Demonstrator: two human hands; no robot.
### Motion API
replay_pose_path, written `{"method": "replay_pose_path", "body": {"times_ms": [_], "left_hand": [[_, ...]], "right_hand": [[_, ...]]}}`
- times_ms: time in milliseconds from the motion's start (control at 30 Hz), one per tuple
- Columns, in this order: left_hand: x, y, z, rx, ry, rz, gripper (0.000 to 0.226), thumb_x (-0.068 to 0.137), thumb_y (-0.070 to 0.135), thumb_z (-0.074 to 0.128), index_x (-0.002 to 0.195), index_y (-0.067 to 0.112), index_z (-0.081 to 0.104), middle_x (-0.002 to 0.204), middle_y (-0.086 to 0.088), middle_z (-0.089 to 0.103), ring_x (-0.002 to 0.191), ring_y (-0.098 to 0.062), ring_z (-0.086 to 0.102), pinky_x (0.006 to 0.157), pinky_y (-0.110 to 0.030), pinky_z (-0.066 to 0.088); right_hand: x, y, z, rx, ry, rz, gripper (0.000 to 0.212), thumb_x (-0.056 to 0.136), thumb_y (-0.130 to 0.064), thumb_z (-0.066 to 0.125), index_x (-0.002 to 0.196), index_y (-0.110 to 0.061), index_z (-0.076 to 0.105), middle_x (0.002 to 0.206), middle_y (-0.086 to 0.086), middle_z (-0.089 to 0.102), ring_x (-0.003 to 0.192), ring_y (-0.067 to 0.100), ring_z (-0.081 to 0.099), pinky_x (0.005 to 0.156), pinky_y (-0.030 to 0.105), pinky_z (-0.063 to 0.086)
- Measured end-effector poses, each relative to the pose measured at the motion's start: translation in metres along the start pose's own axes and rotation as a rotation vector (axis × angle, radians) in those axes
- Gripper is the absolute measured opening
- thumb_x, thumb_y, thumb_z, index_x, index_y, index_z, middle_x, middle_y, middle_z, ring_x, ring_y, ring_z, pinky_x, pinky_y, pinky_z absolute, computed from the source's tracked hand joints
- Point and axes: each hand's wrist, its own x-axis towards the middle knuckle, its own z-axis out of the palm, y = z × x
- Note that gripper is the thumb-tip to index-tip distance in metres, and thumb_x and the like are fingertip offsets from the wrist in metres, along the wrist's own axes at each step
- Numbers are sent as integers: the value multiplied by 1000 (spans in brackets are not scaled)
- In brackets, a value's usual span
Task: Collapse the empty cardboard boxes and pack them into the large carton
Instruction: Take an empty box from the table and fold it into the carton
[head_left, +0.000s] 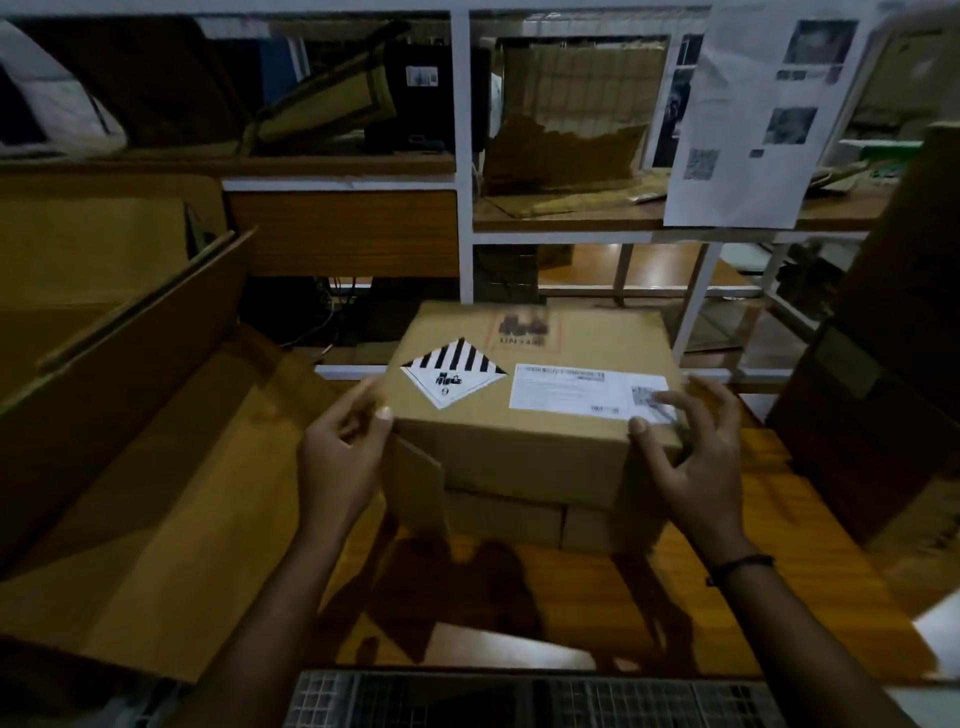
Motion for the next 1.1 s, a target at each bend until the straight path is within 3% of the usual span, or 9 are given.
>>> {"method": "replay_pose_path", "body": {"times_ms": [133, 233, 367, 467, 633, 800, 933, 1033, 1100], "left_hand": [[-5, -12, 13, 96, 6, 9, 62, 99, 14, 64, 154, 33, 43, 150, 2, 49, 129, -9, 49, 84, -14, 49], [-14, -34, 17, 76, 9, -117, 65, 102, 36, 59, 160, 33, 30, 159, -6, 38, 137, -16, 42, 89, -24, 45], [-27, -54, 23, 4, -119, -333, 60, 103, 50, 42, 156, 25, 35, 134, -3, 58, 115, -22, 61, 74, -22, 46], [-32, -68, 25, 2, -160, -384, 69, 99, 60, 43, 157, 24, 33, 139, -6, 52, 115, -22, 55, 71, -23, 43], [-19, -61, 23, -21, -148, -300, 79, 88, 74, 49, 150, 24, 48, 142, 0, 52, 125, -23, 56, 82, -29, 50], [8, -7, 13, 182, -44, -47, 74, 89, 80, 41, 149, 37, 48, 133, 7, 52, 124, -23, 54, 97, -46, 50], [30, 20, 3, 376, -157, -55, 66, 95, 78, 34, 135, 32, 61, 123, 4, 55, 113, -19, 55, 86, -38, 46], [39, 11, 4, 456, -299, -104, 86, 83, 94, 26, 123, 31, 68, 119, 0, 65, 106, -20, 61, 88, -42, 51], [38, 7, 5, 443, -286, -127, 89, 81, 95, 23, 123, 31, 68, 117, -2, 66, 103, -19, 62, 86, -41, 52]], "right_hand": [[-8, 6, 11, 46, 14, 38, 51, 90, -53, 61, 125, -16, 60, 146, 13, 39, 134, 14, 38, 87, 2, 37], [-20, 8, 19, 130, 64, 83, 67, 90, -46, 63, 145, -13, 43, 151, 15, 34, 136, 13, 34, 94, -1, 36], [-59, 19, 34, 185, 70, 229, 86, 92, -49, 69, 158, -26, 19, 158, 7, 25, 140, 16, 32, 99, 23, 44], [-87, 24, 42, 223, -11, 357, 90, 86, -44, 72, 156, -41, 15, 155, 4, 32, 135, 22, 43, 96, 47, 55], [-60, 13, 29, 182, -5, 380, 93, 90, -43, 70, 160, -42, 8, 155, 9, 42, 135, 30, 49, 96, 57, 56], [19, -27, -3, -96, 49, 172, 71, 98, -43, 62, 158, -31, 25, 152, 11, 46, 129, 30, 53, 89, 42, 52], [59, -41, -9, -419, -218, 145, 49, 100, -56, 48, 141, -29, 50, 139, 12, 52, 110, 28, 60, 75, 34, 49], [63, -37, 6, -558, -538, 163, 59, 95, -72, 26, 140, -37, 43, 141, 10, 46, 118, 37, 55, 90, 50, 53], [63, -33, 13, -579, -586, 170, 63, 94, -73, 16, 143, -40, 36, 148, 10, 41, 131, 44, 46, 105, 61, 42]]}}
